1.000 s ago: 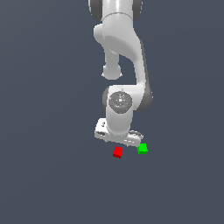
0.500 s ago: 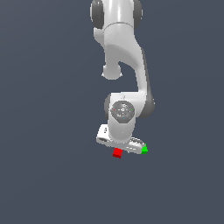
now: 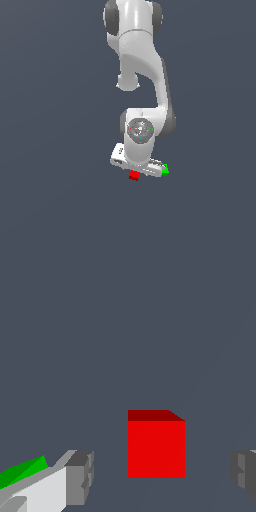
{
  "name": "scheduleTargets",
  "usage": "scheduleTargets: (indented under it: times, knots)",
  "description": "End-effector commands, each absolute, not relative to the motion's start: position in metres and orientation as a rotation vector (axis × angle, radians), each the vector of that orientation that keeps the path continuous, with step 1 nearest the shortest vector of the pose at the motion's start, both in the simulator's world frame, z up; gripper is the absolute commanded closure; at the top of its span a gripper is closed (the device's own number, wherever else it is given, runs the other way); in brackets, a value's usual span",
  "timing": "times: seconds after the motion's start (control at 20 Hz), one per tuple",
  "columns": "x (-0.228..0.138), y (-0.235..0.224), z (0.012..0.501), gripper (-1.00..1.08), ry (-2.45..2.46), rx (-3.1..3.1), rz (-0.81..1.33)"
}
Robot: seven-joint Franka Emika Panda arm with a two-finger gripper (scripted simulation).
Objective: Stack the red cube on top of the green cube.
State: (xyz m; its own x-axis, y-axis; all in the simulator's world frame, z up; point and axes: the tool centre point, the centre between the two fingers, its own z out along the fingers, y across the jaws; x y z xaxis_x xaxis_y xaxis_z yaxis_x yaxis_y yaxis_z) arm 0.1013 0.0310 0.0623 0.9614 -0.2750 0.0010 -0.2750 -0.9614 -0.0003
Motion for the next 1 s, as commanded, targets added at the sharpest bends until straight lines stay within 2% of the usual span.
scheduleTargets:
  times: [0.0, 0.3, 0.6, 0.65, 0.95]
  knots:
    - [0.101, 0.031, 0.052, -0.92, 0.437, -3.111, 0.000]
    - [0.100, 0.031, 0.023, -0.92, 0.438, -3.111, 0.000]
    - [0.102, 0.031, 0.020, -0.92, 0.438, -3.111, 0.000]
    - [0.102, 0.031, 0.020, 1.08, 0.438, -3.111, 0.000]
    - [0.102, 0.031, 0.020, 1.08, 0.438, -3.111, 0.000]
